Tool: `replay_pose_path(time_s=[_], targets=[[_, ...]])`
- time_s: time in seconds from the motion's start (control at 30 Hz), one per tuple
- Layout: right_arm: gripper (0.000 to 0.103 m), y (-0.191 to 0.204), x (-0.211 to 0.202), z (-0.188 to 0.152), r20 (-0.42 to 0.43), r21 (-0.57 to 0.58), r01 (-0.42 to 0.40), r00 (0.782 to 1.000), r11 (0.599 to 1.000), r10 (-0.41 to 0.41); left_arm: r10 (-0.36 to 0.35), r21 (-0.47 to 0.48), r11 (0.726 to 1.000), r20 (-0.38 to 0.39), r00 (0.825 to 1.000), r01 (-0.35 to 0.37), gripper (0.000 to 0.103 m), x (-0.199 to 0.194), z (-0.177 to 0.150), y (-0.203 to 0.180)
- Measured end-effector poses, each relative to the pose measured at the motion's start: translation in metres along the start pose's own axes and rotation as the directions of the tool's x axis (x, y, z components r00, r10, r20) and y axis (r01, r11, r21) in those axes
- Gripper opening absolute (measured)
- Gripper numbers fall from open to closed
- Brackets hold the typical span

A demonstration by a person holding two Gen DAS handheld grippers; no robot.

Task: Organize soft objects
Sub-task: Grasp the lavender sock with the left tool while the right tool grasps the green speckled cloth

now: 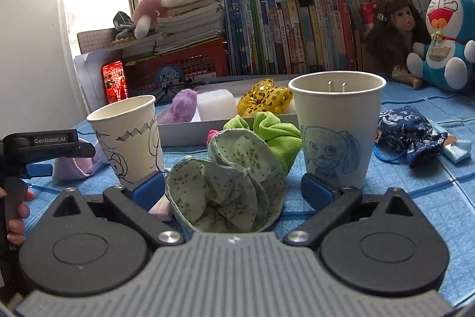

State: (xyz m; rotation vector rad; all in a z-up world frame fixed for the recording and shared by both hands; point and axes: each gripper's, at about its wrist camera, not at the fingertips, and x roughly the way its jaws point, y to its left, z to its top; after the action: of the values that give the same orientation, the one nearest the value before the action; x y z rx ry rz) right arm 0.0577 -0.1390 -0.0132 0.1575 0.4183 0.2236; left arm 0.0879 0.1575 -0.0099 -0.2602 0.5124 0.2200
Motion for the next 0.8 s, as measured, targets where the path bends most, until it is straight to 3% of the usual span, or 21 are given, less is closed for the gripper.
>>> replay_pose_path(time_s=[0.53, 0.8], targets=[[0.098, -0.003, 0.012, -0.001, -0.043, 0.037, 0.001, 0.999, 0.999, 0.0, -0.005, -0.001, 1.0, -0.01, 1.0, 0.005, 0.095, 0.011, 0.0, 0.002], [0.082, 0.0, 0.011, -0.001, -0.046, 0.02, -0.019, 0.999, 1.0, 0.02, -0.016, -0.006, 1.0, -0.017, 1.0, 0.016, 0.08, 0.015, 0.002, 0.004]])
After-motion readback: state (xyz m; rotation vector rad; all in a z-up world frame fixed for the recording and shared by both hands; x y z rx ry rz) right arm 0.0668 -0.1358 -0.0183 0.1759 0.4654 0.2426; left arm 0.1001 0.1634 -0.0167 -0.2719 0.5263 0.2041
